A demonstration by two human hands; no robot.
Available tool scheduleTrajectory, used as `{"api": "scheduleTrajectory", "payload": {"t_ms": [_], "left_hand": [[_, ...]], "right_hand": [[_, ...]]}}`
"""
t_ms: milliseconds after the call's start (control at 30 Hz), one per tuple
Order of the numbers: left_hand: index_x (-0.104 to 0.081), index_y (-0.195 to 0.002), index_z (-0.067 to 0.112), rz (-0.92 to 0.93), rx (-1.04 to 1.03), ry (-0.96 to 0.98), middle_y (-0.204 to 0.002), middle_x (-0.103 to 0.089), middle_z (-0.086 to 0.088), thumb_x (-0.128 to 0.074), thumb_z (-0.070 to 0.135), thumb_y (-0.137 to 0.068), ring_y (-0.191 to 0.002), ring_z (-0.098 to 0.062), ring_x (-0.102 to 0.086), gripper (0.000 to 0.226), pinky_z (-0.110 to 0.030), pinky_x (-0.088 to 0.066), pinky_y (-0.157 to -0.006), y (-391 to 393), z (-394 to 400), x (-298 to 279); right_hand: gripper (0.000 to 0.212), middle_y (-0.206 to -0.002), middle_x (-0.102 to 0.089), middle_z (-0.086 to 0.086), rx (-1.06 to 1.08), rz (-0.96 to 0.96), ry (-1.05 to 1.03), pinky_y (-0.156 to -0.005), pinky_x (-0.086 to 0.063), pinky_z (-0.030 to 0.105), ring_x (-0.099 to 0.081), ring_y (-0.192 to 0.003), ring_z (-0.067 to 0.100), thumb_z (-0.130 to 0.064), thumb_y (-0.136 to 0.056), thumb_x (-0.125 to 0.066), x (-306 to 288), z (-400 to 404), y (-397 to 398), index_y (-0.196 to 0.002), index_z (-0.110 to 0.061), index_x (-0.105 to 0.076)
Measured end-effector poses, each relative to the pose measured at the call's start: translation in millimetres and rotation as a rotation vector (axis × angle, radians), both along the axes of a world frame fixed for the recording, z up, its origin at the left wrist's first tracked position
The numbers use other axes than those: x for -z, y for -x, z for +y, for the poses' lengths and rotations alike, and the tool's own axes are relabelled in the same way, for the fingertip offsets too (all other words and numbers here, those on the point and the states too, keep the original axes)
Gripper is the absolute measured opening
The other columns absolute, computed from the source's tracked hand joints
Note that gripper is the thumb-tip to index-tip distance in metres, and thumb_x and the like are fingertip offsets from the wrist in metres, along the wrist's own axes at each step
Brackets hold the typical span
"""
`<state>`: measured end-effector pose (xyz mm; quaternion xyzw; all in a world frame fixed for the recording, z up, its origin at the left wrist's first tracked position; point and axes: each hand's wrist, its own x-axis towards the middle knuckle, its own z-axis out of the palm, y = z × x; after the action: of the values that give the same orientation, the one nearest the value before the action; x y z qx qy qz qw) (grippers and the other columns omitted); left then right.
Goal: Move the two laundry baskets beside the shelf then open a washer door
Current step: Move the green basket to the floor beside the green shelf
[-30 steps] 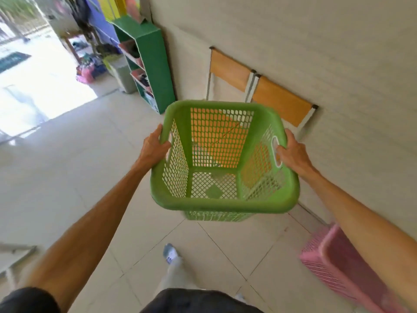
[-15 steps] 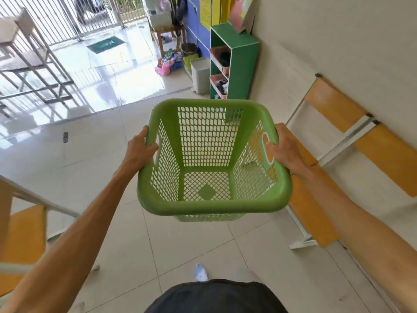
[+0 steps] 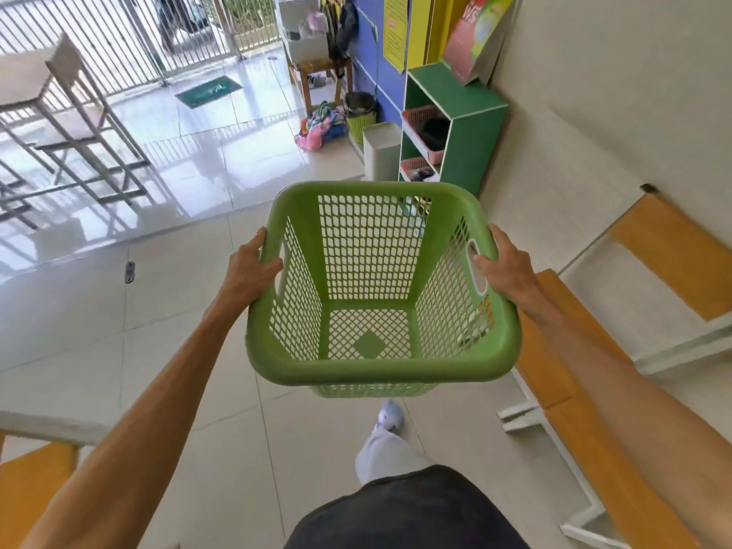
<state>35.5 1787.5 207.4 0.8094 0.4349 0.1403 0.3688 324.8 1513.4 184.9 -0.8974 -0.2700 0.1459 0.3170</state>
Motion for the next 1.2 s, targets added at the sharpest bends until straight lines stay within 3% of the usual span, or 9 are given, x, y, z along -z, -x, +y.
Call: {"api": "scheduleTrajectory", "payload": {"t_ms": [100,233,433,600,667,800,967,1100,1200], "left_hand": [[-0.03,-0.155,0.016,0.004,0.003,0.008,-0.131,-0.062,-0.012,-0.059,0.012,-0.094,-0.092,-0.027,-0.066,0.068,-0.05,-0.057,-0.089,-53.1,47.6,-4.5],[-0.032,-0.154,0.017,-0.001,0.058,-0.013,-0.132,-0.062,-0.012,-0.059,0.011,-0.095,-0.094,-0.029,-0.067,0.066,-0.052,-0.057,-0.088,-124.6,107.5,-4.7],[-0.029,-0.155,0.018,0.023,0.127,0.038,-0.136,-0.059,-0.016,-0.06,0.008,-0.093,-0.092,-0.027,-0.063,0.07,-0.05,-0.055,-0.09,-247.7,185.5,6.3],[-0.04,-0.151,0.019,0.027,0.292,0.022,-0.116,-0.066,-0.011,-0.064,0.013,-0.089,-0.088,-0.023,-0.06,0.066,-0.037,-0.051,-0.09,-370.0,248.0,21.4],[-0.044,-0.149,0.017,0.038,0.418,-0.004,-0.105,-0.062,-0.006,-0.065,0.013,-0.089,-0.089,-0.021,-0.057,0.064,-0.036,-0.048,-0.09,-418.2,267.1,23.4],[-0.04,-0.152,0.019,0.067,0.609,-0.018,-0.118,-0.065,-0.015,-0.068,0.021,-0.089,-0.097,-0.026,-0.061,0.068,-0.036,-0.047,-0.088,-503.1,302.5,30.5],[-0.038,-0.151,0.024,0.104,0.845,0.037,-0.114,-0.064,-0.005,-0.066,0.016,-0.09,-0.09,-0.024,-0.065,0.068,-0.04,-0.057,-0.077,-589.1,310.2,55.4],[-0.029,-0.155,0.025,0.216,0.966,0.069,-0.118,-0.055,-0.003,-0.064,0.009,-0.088,-0.088,-0.024,-0.063,0.077,-0.043,-0.058,-0.074,-653.6,286.9,86.6],[-0.029,-0.155,0.026,0.269,1.037,0.111,-0.113,-0.057,-0.003,-0.067,0.01,-0.087,-0.09,-0.022,-0.062,0.079,-0.045,-0.058,-0.078,-697.4,266.1,117.4]], "right_hand": [[0.064,-0.127,-0.061,0.013,0.03,0.037,0.0,-0.075,-0.045,0.026,-0.056,-0.082,0.022,-0.031,-0.096,-0.053,8.0,44.7,-49.6,-0.153,-0.025,-0.026],[0.063,-0.114,-0.062,0.009,0.073,0.057,0.019,-0.054,-0.041,0.019,-0.056,-0.066,0.015,-0.028,-0.096,-0.049,6.3,91.4,-105.0,-0.154,-0.027,-0.023],[0.062,-0.098,-0.054,0.003,0.189,0.057,0.015,-0.048,-0.036,0.015,-0.051,-0.061,0.013,-0.024,-0.098,-0.047,5.5,136.6,-179.0,-0.155,-0.026,-0.021],[0.062,-0.101,-0.059,0.003,0.381,0.05,0.047,-0.048,-0.037,0.015,-0.055,-0.062,0.015,-0.026,-0.097,-0.05,22.4,156.6,-237.6,-0.153,-0.025,-0.023],[0.062,-0.103,-0.058,0.003,0.502,0.076,0.059,-0.054,-0.043,0.02,-0.057,-0.071,0.022,-0.027,-0.097,-0.051,28.6,162.3,-251.0,-0.153,-0.027,-0.024],[0.061,-0.105,-0.067,0.006,0.712,0.101,0.079,-0.065,-0.059,0.038,-0.067,-0.074,0.028,-0.033,-0.094,-0.051,44.9,174.1,-264.2,-0.149,-0.028,-0.025],[0.058,-0.1,-0.064,0.007,0.933,0.159,0.017,-0.048,-0.057,0.047,-0.068,-0.063,0.033,-0.025,-0.096,-0.052,63.8,181.6,-261.4,-0.148,-0.021,-0.025],[0.045,-0.089,-0.06,0.0,1.083,0.173,0.002,-0.039,-0.053,0.041,-0.067,-0.056,0.031,-0.022,-0.098,-0.05,88.8,172.6,-267.1,-0.141,-0.021,-0.035],[0.045,-0.086,-0.057,-0.002,1.146,0.237,0.034,-0.03,-0.041,0.017,-0.062,-0.051,0.017,-0.022,-0.099,-0.051,111.2,161.7,-281.8,-0.141,-0.013,-0.038]]}}
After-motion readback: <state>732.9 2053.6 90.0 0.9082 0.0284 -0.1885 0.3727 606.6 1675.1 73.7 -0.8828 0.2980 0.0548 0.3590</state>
